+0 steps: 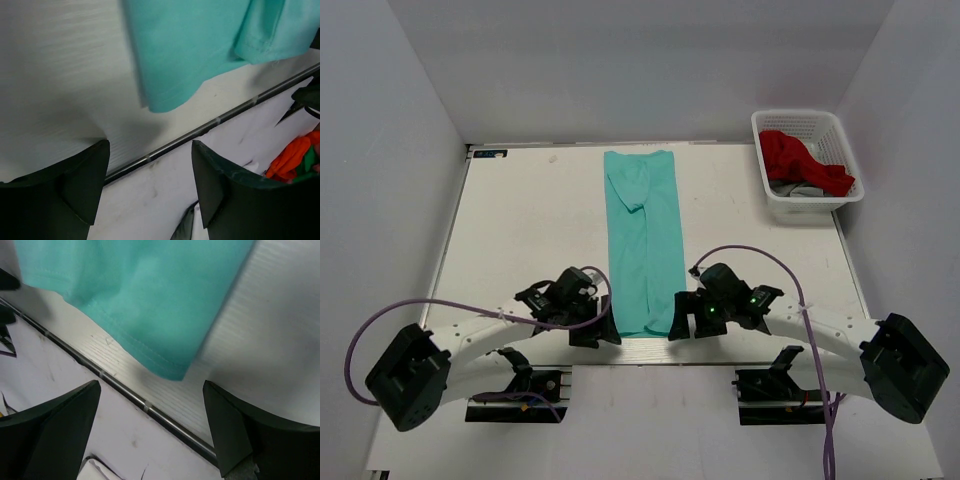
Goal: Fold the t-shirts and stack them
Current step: Grab the bottom of the folded rectangular tshirt with both arms
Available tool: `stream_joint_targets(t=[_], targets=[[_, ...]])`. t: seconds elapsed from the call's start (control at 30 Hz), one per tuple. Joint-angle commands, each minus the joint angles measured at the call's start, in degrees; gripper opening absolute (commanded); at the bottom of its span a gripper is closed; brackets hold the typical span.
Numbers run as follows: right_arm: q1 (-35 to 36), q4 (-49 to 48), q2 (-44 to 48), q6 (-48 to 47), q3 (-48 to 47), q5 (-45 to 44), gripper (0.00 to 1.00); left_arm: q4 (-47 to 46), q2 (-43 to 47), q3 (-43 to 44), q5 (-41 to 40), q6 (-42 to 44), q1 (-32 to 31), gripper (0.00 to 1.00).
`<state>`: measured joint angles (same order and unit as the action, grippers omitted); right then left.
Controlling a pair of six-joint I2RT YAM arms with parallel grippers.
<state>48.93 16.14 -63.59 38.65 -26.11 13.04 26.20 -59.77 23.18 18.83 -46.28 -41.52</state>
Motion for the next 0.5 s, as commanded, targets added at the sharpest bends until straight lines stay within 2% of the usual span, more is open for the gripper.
stream_joint_targets(t=[0.0, 0.07, 0.1, 0.13, 0.27, 0.33, 0.4, 0.47], targets=[[-0.85, -2.60, -2.41, 0.81, 1.76, -0.38, 0.89, -2.65, -5.52, 2.74, -3.35, 0.39, -3.38, 0.77], [-1.30, -4.62, -3.37, 0.11, 2.11, 0.58, 0.82, -1.85, -10.95, 5.38, -7.12, 1.54, -4.44, 0.71], [-1.73, -5.06, -3.81, -0.24, 1.77, 1.11, 0.77, -1.15, -12.55, 6.95, -8.27, 1.55, -5.15, 0.64], [-1.73, -5.68, -3.91, -0.25, 1.59, 1.55, 0.72, -1.15, -14.05, 7.49, -9.50, 1.55, -5.15, 0.64], [-2.34, -4.98, -7.41, -1.48, 0.36, 2.08, 0.44, 0.60, -20.03, 9.95, -14.16, 2.60, -6.20, 0.36], [-2.43, -5.24, -7.95, -1.30, 0.44, 1.56, 0.33, 0.61, -21.26, 10.48, -14.78, 2.60, -6.21, 0.27], [-2.79, -5.68, -8.13, -1.04, 0.62, -0.02, 0.21, -0.79, -21.79, 10.48, -14.79, 2.60, -6.21, 0.14], [-3.31, -6.73, -8.04, -0.77, 0.09, -1.60, 0.18, -0.80, -22.40, 11.01, -15.31, 3.12, -6.21, 0.00]])
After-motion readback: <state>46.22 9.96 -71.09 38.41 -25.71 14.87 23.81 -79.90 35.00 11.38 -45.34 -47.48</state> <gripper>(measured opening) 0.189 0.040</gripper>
